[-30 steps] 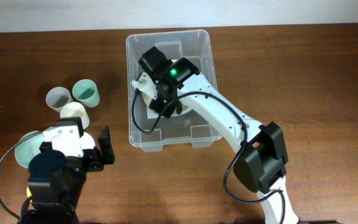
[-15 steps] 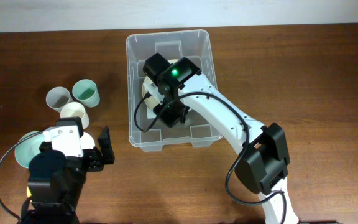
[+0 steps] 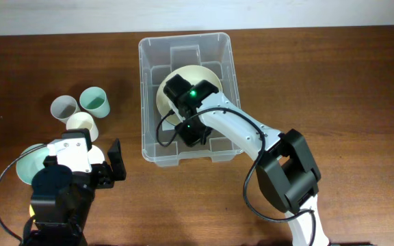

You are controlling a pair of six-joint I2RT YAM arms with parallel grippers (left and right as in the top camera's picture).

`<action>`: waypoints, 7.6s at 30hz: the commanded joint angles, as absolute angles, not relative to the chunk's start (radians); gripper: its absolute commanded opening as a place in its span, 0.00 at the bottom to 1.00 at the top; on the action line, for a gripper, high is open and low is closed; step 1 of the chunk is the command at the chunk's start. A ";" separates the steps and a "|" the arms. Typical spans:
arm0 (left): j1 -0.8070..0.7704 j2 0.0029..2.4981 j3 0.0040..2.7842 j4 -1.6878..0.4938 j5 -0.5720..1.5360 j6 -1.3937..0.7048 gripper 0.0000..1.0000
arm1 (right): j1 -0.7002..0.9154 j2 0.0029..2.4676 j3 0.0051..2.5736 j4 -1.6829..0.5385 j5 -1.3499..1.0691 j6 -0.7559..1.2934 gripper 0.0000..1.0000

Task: Pack container
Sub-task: 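Carry the cream bowl into the bin and stack it on the others, then withdraw the right gripper to the right side of the table, then move the left gripper to the mint green cup and grasp it, then carry the mint green cup into the bin and lower it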

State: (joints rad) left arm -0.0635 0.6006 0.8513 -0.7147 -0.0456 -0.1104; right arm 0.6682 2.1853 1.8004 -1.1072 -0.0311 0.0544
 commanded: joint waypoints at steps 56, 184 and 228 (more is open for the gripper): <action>-0.063 0.810 1.009 -0.768 -0.093 -0.165 1.00 | -0.105 1.562 1.847 -1.391 0.082 0.428 0.99; -0.692 2.127 1.910 -1.145 0.091 -0.675 0.01 | -0.117 1.225 1.173 -1.267 0.056 0.352 0.99; -0.696 2.149 1.910 -1.142 0.078 -0.728 0.42 | -0.118 1.225 1.173 -1.267 0.056 0.352 0.99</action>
